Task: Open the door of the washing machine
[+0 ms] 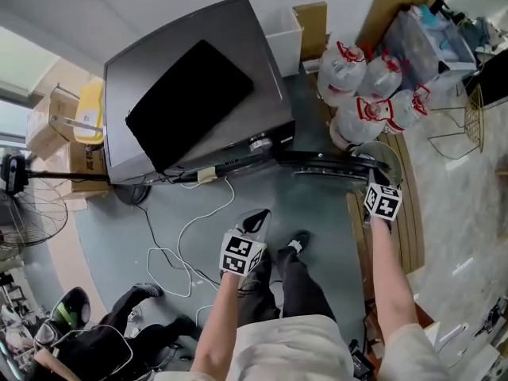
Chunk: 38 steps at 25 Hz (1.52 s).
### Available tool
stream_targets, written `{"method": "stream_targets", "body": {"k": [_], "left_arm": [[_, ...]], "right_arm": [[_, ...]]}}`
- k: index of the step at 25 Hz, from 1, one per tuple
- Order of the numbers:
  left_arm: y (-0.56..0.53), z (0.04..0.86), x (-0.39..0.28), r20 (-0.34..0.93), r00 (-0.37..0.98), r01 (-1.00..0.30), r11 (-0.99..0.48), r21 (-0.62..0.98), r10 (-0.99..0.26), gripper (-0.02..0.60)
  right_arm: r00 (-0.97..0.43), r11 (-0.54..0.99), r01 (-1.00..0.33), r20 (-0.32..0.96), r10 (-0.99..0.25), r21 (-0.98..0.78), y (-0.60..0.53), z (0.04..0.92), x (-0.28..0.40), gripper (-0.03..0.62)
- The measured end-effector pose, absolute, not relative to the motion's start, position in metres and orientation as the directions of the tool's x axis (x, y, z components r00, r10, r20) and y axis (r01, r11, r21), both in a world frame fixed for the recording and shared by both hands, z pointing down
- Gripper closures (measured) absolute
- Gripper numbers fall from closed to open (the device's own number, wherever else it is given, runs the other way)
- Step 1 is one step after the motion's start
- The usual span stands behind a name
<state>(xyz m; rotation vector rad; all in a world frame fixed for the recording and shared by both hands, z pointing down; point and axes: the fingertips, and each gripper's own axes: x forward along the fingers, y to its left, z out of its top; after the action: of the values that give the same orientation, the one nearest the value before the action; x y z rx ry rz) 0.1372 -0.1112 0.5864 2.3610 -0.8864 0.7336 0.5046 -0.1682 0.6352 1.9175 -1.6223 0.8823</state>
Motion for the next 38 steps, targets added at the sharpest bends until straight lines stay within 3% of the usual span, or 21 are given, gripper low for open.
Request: {"method": "stream_targets", "body": {"k": [9,18,22,30,38], "left_arm": [[-0.114,0.561,0.132,0.616,0.665,-0.679,-0.686,0.262,-0.422,0.523],[-0.118,0.537,0.105,0.600,0.669,-0.673,-0.699,0.241,-0.438,0.523],[-0.117,0.527,0.087,0.593,0.659,-0.696,-0.674,0.248,-0.462,0.523],[-0.109,0.485,0.017,0.565,0.584,-0.794,-0.555,0.248,-0.583,0.523],[-0.105,0.453,-0.058,0.523,0.513,-0.858,-0.427,0.285,-0.681,0.523]], "right_arm": [[0.032,-0.195,-0.973,0.768,-0.639,-0.121,-0.149,0.637,0.500,0.568],[0.033,-0.256,-0.944,0.713,-0.700,-0.207,-0.141,0.607,0.480,0.566],[-0.038,-0.181,-0.953,0.687,-0.725,-0.244,-0.133,0.586,0.430,0.566],[-0.284,0.109,-0.949,0.652,-0.703,-0.295,-0.095,0.539,0.280,0.566],[-0.332,0.155,-0.930,0.580,-0.744,-0.333,-0.076,0.479,0.186,0.566]]}}
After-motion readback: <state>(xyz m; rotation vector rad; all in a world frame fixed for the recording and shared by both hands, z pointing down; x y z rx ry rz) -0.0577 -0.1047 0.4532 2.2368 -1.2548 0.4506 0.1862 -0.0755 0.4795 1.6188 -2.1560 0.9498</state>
